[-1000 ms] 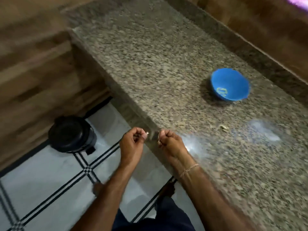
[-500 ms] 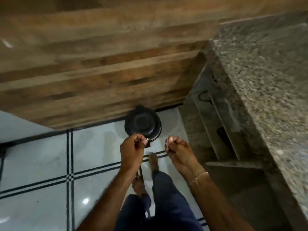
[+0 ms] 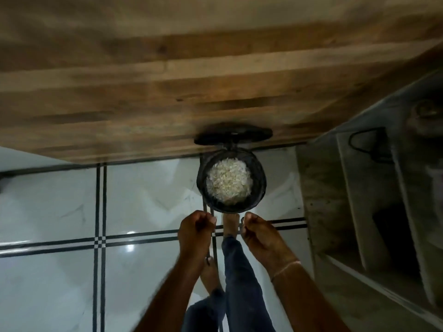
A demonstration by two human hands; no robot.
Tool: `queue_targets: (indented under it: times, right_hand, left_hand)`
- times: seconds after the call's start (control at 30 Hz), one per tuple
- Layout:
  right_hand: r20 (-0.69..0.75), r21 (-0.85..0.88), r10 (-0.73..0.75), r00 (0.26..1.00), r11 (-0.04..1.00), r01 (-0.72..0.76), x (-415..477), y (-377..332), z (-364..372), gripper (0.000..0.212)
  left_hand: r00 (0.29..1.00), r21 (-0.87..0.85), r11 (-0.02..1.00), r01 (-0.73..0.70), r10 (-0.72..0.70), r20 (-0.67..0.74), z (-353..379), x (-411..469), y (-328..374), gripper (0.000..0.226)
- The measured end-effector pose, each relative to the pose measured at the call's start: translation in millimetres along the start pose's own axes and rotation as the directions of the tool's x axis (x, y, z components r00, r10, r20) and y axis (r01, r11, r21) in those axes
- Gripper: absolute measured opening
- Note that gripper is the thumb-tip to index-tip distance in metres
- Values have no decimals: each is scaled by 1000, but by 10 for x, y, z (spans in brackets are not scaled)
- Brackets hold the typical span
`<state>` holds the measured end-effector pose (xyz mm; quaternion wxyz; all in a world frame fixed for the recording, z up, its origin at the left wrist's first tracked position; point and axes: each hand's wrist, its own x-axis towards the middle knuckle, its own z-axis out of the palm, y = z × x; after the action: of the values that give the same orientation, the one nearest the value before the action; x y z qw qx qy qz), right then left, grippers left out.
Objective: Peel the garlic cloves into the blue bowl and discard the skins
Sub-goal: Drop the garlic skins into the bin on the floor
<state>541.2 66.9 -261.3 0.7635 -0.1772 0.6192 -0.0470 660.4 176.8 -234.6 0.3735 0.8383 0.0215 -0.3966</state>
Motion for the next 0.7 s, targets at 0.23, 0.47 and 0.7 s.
queue_targets:
  times: [0.23,0.47,0.7]
  right_hand:
    - [-108,188,52,993,982,-31,1742,-85,110,7]
    - [-79,132,93,993,988,-82,2539,-33,-1,38]
    - [19,3,136,991,991,-136,2220,-122,429,59]
  left_hand:
    - [954,-195,936,292,-299,-3,1099,1642,-348,4]
    - [916,-309,864,397,-393,78,1495,2225,-698,15]
    - [911,-237,881,409,-379,165,1634,1996,-256,41]
